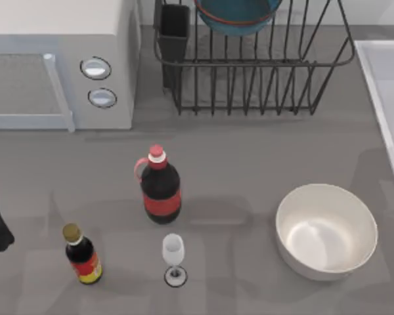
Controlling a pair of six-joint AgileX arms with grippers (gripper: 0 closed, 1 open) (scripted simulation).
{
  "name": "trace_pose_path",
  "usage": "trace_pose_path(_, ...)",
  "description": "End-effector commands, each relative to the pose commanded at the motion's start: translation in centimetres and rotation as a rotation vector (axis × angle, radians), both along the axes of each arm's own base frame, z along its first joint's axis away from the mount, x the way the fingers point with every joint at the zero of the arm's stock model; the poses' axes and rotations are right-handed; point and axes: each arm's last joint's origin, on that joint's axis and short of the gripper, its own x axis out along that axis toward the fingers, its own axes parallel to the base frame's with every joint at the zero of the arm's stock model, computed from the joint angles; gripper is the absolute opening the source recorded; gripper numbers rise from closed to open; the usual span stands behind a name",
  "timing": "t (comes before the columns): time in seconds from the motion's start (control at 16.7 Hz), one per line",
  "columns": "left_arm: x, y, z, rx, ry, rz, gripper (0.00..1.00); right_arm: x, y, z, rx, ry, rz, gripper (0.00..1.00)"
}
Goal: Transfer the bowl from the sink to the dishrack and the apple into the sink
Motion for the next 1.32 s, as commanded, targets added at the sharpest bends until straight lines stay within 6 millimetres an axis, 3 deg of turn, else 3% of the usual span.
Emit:
trace_pose_path(0.12,0.0,0.0,0.0,0.0,0.0,0.0,1.0,0.5,-0.4,-1.5,-0.003,0.003,0.001,0.0)
trace_pose_path(0.36,0.0,0.0,0.0,0.0,0.0,0.0,1.0,0.9,-0.8,-7.4,0.022,0.033,0.0,0.0)
trace_pose_path(0.78,0.0,0.0,0.0,0.0,0.0,0.0,1.0,-0.2,0.1,-13.5,-0.005,-0.008,0.001,0.0)
trace_pose_path(1.14,0.0,0.0,0.0,0.0,0.0,0.0,1.0,-0.3,0.1,-14.0,-0.01,-0.011,-0.002,0.0)
trace_pose_path(1.32,0.0,0.0,0.0,0.0,0.0,0.0,1.0,-0.3,0.1,-14.0,-0.01,-0.011,-0.002,0.23)
